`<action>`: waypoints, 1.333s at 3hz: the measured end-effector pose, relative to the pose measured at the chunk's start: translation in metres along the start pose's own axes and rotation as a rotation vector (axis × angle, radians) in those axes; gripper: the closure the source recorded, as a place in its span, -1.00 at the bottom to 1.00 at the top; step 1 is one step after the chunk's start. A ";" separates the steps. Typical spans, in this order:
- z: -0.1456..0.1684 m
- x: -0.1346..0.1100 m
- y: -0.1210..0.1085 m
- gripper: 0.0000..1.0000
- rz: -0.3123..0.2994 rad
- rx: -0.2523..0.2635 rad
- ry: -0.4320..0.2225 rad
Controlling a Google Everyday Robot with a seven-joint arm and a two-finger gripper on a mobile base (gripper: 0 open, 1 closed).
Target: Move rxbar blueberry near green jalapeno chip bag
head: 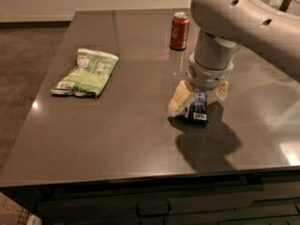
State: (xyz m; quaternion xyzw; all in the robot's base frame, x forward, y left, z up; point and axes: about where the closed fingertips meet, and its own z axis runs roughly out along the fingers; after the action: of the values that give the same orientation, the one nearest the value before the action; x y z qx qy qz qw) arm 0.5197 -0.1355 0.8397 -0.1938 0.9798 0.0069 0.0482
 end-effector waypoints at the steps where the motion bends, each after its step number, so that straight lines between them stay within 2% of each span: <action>1: 0.003 0.000 0.000 -0.22 0.001 -0.005 0.003; 3: 0.003 -0.005 0.002 0.72 -0.016 -0.008 0.001; 4: 0.003 -0.012 0.002 1.00 -0.035 -0.022 -0.006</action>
Offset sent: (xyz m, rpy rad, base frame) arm 0.0019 0.0008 -0.0034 -0.0032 0.0129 0.0054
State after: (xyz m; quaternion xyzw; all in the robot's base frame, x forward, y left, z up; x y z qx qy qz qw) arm 0.5300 -0.1290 0.8377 -0.2114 0.9760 0.0176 0.0491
